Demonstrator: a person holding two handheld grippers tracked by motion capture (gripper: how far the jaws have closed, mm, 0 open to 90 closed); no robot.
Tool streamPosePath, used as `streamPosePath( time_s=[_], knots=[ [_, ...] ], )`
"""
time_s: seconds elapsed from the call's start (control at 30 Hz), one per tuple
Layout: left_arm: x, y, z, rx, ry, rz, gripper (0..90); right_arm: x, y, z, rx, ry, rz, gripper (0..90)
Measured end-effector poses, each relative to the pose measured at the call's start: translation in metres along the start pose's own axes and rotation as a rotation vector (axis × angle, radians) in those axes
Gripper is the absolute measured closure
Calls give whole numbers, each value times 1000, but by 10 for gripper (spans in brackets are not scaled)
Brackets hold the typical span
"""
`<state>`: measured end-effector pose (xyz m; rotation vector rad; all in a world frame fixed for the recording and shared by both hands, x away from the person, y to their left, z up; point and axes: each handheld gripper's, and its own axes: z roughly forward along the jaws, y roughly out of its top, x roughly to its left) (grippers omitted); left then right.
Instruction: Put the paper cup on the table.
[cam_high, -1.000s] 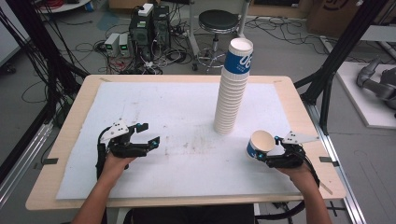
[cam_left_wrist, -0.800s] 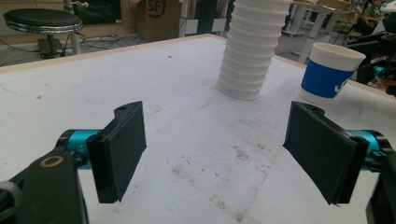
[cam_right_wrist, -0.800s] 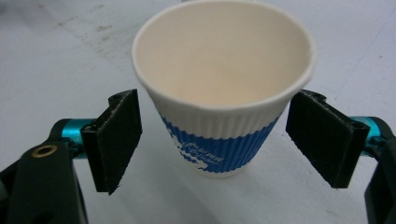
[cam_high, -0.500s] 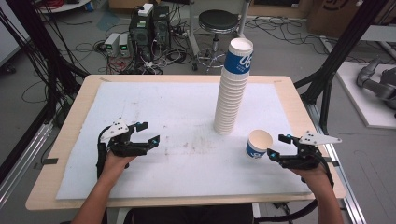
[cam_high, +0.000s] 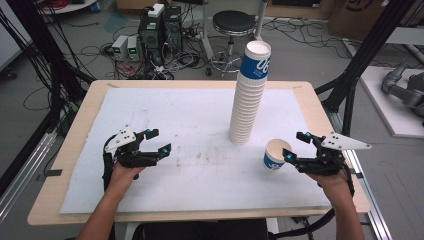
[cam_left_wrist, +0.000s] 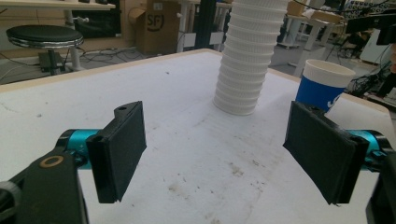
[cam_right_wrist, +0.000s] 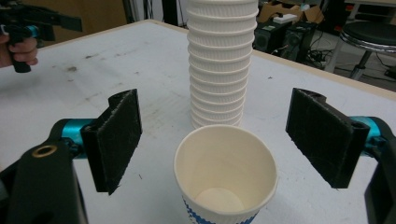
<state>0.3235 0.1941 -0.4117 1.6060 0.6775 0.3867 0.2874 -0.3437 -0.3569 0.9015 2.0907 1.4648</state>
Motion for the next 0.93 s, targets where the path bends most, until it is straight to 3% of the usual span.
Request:
streamPosePath(
  time_s=[0.37,0.93],
  knots=[
    [-3,0,-3,3,-5,6,205,1,0,3,1,-3,23,188],
    [-3,0,-4,-1,-1,4,205,1,2,3,-11,-15,11,188]
  ],
)
